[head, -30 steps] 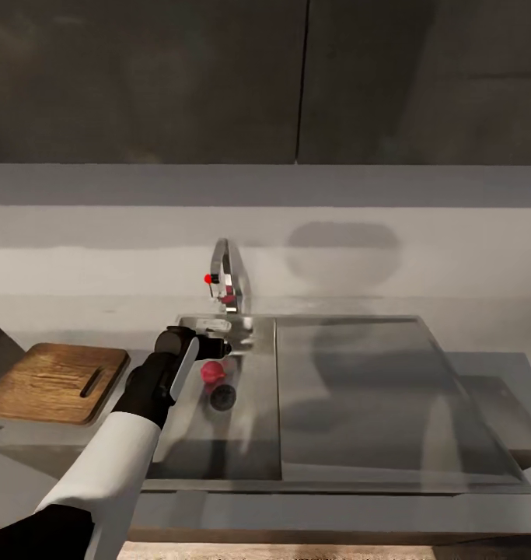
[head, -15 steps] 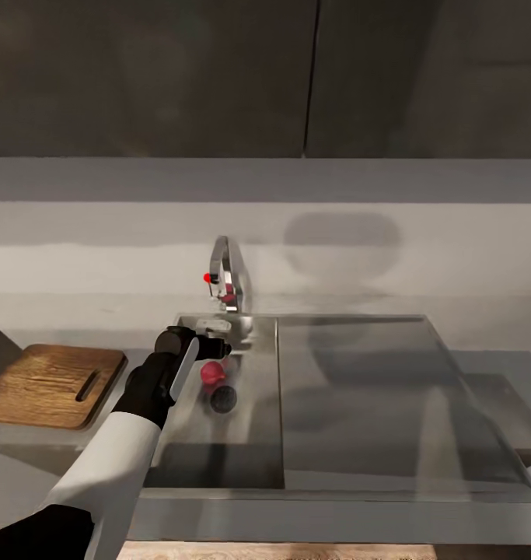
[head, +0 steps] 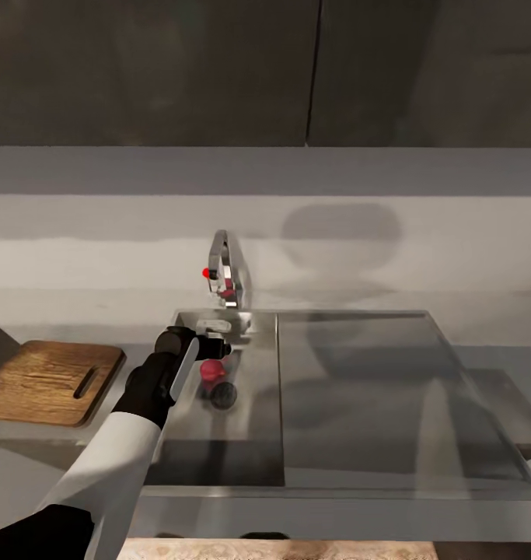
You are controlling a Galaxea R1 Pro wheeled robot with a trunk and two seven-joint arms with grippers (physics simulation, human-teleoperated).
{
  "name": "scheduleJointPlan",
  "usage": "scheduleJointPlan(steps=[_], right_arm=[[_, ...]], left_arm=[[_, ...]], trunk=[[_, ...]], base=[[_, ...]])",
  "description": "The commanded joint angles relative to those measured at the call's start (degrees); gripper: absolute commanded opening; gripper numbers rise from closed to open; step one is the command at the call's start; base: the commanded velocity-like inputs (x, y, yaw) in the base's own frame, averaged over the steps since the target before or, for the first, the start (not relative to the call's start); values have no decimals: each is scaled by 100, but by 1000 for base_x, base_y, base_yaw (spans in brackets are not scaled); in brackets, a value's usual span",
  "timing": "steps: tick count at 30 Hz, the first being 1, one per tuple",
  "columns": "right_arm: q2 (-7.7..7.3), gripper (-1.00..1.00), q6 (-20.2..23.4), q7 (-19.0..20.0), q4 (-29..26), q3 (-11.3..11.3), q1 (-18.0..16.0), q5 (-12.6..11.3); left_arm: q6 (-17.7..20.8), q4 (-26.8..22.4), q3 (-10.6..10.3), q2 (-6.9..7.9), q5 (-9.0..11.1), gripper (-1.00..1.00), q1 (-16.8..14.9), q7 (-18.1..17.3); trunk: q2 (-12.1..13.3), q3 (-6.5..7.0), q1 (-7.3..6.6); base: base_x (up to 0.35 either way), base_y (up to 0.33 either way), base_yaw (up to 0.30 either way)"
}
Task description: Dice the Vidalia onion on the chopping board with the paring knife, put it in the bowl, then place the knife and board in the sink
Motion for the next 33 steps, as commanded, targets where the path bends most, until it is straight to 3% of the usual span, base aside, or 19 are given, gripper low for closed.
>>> scheduleJointPlan(steps=[1,29,33], right_arm=[[-3,100,-8,-13,-10,17,1,-37],[6,100,-8,-13,-10,25,3,-37],[6,100,-8,-13,-10,26,3,-37]], left_arm=[[23,-4,-7,0,40,100,-3,42],[21,215,-7,123,40,100,-2,42],[-148,253,-7,123,37,100,-3,42]], trunk=[[-11,-18,3],[-11,-274,3],[-11,-310,3]], base=[[0,0,0],[0,0,0],[0,0,0]])
